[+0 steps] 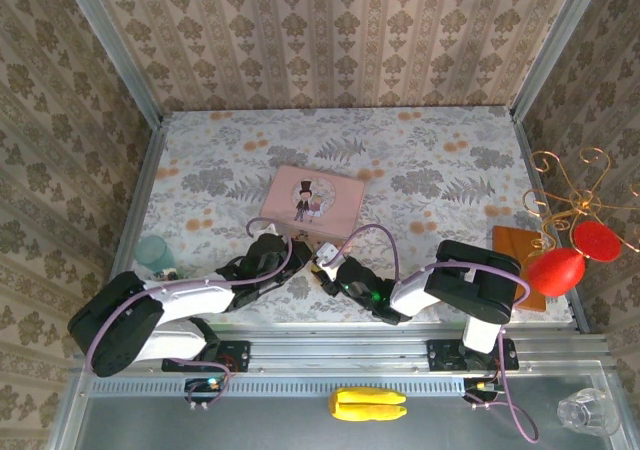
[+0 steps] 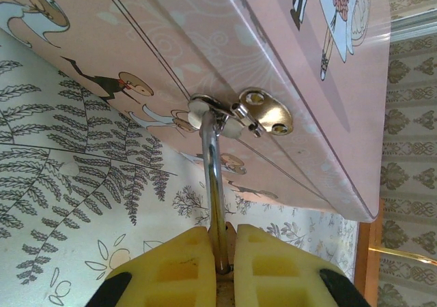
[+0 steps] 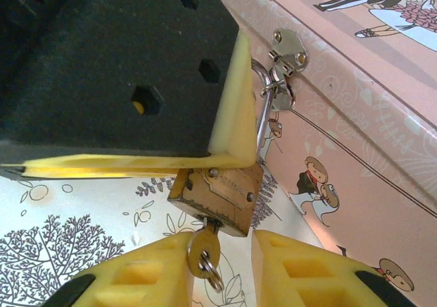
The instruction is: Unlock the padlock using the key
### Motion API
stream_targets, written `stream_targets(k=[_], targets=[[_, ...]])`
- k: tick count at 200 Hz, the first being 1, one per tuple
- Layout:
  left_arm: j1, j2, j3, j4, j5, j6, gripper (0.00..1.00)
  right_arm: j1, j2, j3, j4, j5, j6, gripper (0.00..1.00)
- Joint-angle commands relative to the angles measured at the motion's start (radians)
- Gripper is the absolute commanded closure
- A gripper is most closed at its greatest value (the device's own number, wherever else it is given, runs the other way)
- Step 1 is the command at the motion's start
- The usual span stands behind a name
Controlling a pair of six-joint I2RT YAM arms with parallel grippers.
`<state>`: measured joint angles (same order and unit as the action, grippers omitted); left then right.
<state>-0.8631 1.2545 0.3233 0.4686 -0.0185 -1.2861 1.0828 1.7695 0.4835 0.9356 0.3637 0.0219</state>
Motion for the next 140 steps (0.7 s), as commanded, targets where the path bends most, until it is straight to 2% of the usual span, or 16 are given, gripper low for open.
stream_targets(k=[1, 51, 76, 118, 140], targets=[[-0.011, 0.003, 0.048, 0.127, -0.001, 0.027, 1.00, 0.006, 0.005, 0.028, 0.005, 0.036, -0.004, 0.72], [-0.017, 0.015, 0.048, 0.140, -0.002, 0.025, 1.00, 0.005, -0.003, 0.034, -0.009, 0.046, 0.006, 0.78], [-0.017, 0.018, 0.052, 0.130, 0.000, 0.028, 1.00, 0.005, -0.022, 0.057, -0.082, 0.042, 0.051, 0.79], [-0.011, 0.034, 0.042, 0.138, 0.012, 0.029, 1.00, -0.004, -0.061, 0.101, -0.258, -0.015, 0.272, 0.82], [0.006, 0.050, 0.048, 0.129, 0.038, 0.037, 0.97, -0.017, -0.056, 0.140, -0.364, -0.123, 0.420, 0.81]])
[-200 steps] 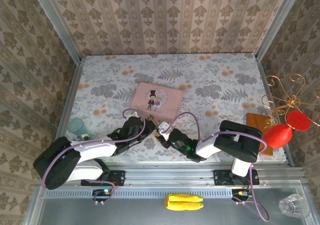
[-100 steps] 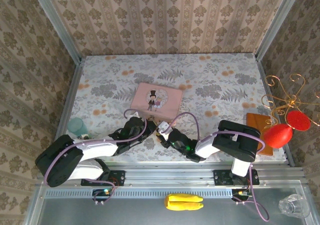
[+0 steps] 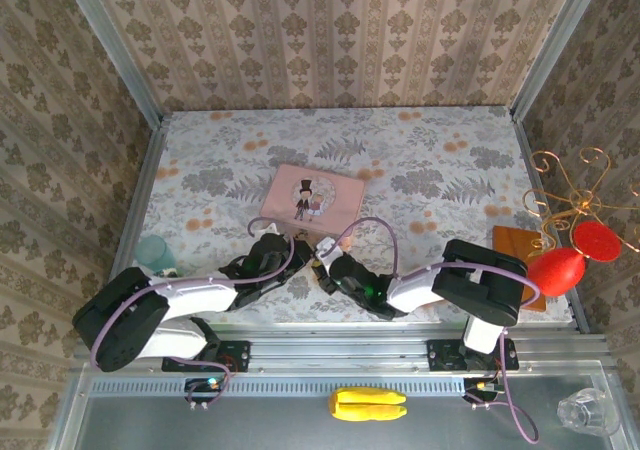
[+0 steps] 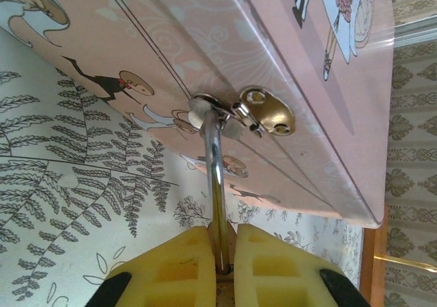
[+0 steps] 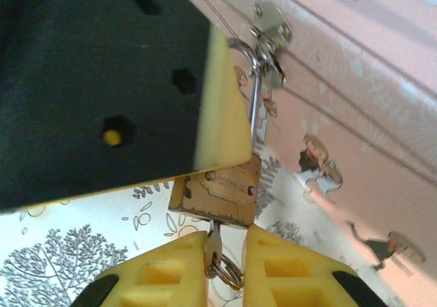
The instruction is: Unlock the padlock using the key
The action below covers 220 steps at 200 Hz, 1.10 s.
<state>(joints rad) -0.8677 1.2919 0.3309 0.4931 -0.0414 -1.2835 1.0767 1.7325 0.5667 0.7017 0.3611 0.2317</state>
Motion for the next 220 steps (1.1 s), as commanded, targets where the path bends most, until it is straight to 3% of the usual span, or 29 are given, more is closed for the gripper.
stream_targets(k=[1, 50, 144, 190, 220], targets=[[0.012, 0.014, 0.040, 0.104, 0.062, 0.036, 0.97, -0.011, -0.019, 0.057, -0.132, -0.124, 0.217, 0.81], [0.044, 0.026, 0.050, 0.080, 0.096, 0.067, 0.86, -0.045, -0.011, -0.034, 0.025, -0.224, 0.426, 0.83], [0.068, -0.039, 0.049, -0.030, 0.066, 0.108, 0.58, -0.077, -0.009, -0.079, 0.107, -0.261, 0.490, 0.86], [0.083, -0.054, 0.054, -0.063, 0.065, 0.116, 0.56, -0.078, -0.033, -0.089, 0.099, -0.256, 0.487, 0.84], [0.087, -0.055, 0.057, -0.071, 0.063, 0.133, 0.55, -0.080, -0.076, -0.057, -0.023, -0.250, 0.473, 0.74]])
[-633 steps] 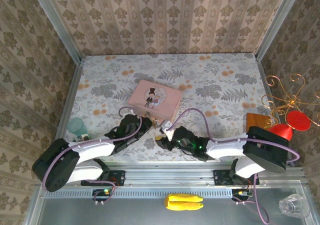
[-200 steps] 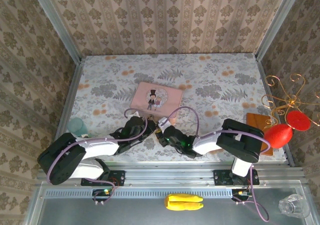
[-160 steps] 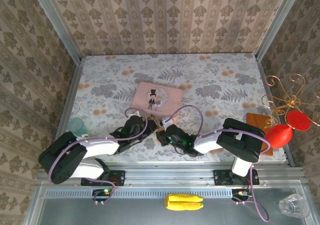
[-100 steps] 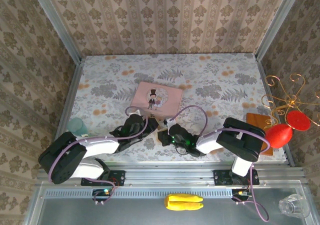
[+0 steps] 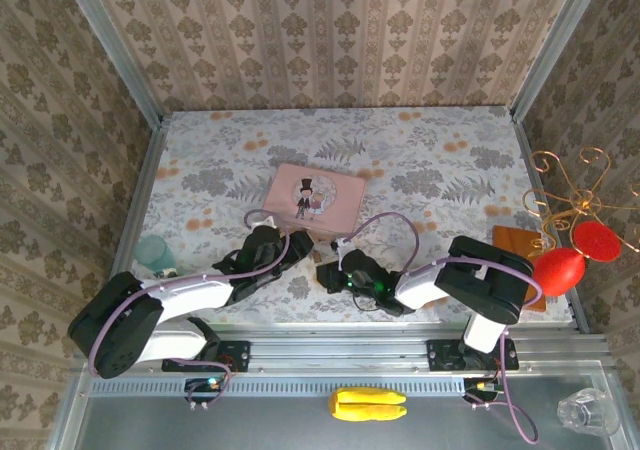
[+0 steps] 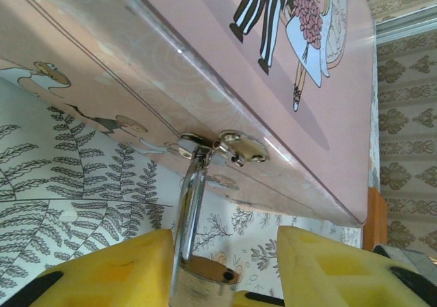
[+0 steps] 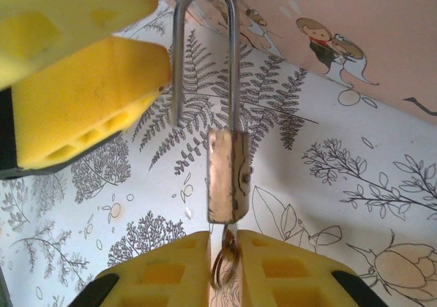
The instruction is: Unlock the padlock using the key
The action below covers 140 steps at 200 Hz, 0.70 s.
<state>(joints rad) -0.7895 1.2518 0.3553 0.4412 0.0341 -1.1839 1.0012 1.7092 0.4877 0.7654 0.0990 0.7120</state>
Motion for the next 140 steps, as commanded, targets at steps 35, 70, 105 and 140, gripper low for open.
stream_targets(k=[35, 70, 105, 140], targets=[[0.050, -0.037, 0.023, -0.044, 0.012, 0.069, 0.53, -0.005, -0.101, 0.034, -0.186, 0.025, -0.027, 0.63], [0.085, -0.121, 0.078, -0.222, 0.013, 0.216, 0.48, -0.008, -0.185, 0.045, -0.316, 0.072, -0.065, 0.52], [0.178, -0.233, 0.115, -0.386, 0.049, 0.432, 0.41, -0.028, -0.229, 0.104, -0.433, 0.042, -0.067, 0.45], [0.305, -0.325, 0.096, -0.441, 0.106, 0.589, 0.39, -0.046, -0.155, 0.189, -0.490, 0.002, -0.007, 0.45]])
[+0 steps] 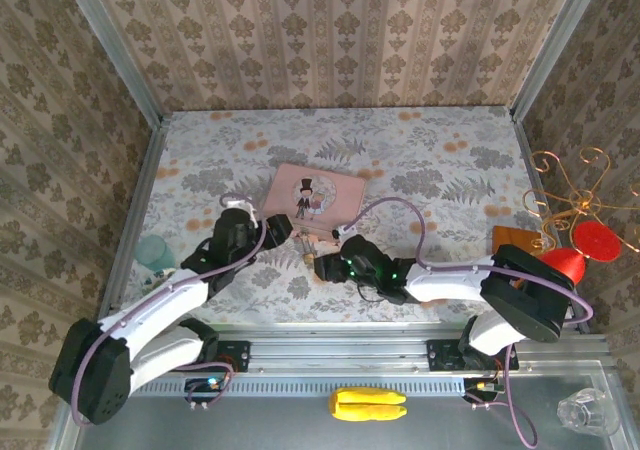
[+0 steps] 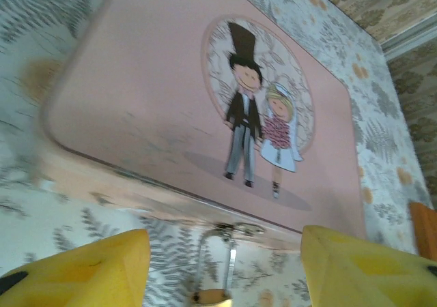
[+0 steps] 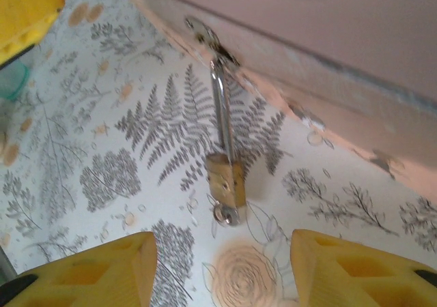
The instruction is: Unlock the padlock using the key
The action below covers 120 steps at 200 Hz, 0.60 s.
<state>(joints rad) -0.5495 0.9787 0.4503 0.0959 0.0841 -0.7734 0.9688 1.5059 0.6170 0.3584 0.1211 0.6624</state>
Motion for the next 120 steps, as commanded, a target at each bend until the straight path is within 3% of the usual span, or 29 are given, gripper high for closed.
stream_targets(k=[1, 25, 55, 120], targets=[[0.068, -0.055, 0.000, -0.095, 0.060, 0.181, 0.39, -0.014, 0.051, 0.062, -0.084, -0.020, 0.045, 0.45], [0.086, -0.174, -0.101, -0.029, 0.079, 0.248, 0.39, -0.023, 0.109, 0.096, -0.091, -0.018, 0.084, 0.45], [0.123, -0.310, -0.177, -0.051, 0.048, 0.364, 0.31, -0.027, 0.155, 0.135, -0.100, -0.039, 0.088, 0.45], [0.144, -0.353, -0.241, 0.033, 0.087, 0.327, 0.25, -0.028, 0.244, 0.194, -0.117, -0.057, 0.063, 0.52]])
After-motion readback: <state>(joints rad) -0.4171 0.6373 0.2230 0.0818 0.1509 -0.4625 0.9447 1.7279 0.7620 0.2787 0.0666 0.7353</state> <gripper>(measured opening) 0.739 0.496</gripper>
